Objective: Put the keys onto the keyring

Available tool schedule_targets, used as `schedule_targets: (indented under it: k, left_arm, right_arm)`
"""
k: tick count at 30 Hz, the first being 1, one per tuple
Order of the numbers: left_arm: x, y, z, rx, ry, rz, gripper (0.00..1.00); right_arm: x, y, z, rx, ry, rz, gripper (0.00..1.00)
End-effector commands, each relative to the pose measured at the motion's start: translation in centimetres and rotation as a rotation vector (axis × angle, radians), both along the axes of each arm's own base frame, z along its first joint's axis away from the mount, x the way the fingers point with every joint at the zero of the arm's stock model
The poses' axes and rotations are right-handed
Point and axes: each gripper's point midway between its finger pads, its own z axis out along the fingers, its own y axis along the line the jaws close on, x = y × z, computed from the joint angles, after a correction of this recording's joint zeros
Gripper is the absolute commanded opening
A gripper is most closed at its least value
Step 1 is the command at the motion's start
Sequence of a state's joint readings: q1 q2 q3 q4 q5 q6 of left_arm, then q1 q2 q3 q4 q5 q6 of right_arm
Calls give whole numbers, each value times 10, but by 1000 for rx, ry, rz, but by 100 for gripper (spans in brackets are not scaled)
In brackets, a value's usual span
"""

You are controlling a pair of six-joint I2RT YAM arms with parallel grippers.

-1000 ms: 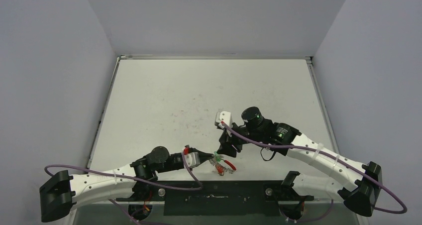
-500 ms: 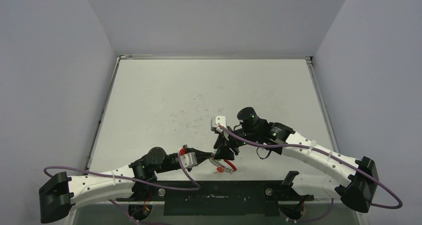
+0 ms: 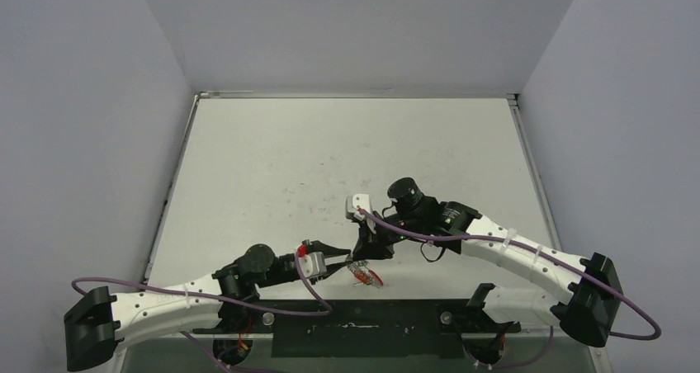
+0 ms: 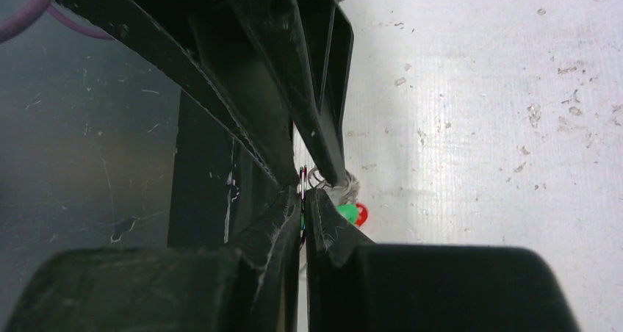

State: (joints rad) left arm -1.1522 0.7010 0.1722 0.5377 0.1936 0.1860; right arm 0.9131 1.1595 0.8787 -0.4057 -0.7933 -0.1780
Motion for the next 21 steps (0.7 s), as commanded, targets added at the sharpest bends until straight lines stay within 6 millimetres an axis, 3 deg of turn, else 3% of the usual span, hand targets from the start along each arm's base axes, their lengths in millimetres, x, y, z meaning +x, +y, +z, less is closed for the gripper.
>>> schedule_targets:
  k: [1,8,16,21]
  left_arm:
    - [3,3,33,-83,-37,25,29]
    - [6,10,37,-73,-49,54,32]
    - [2,2,32,-24,-34,12,31]
    - [-2,-3,29,9,-32,-19,18]
  right_arm:
    - [7,2,17,5,-38,-23,0]
    - [5,-2,17,-92,-48,-61,0]
    - [-1,8,11,-153,-35,-56,0]
    - [-4,12,9,-169,-34,-49,0]
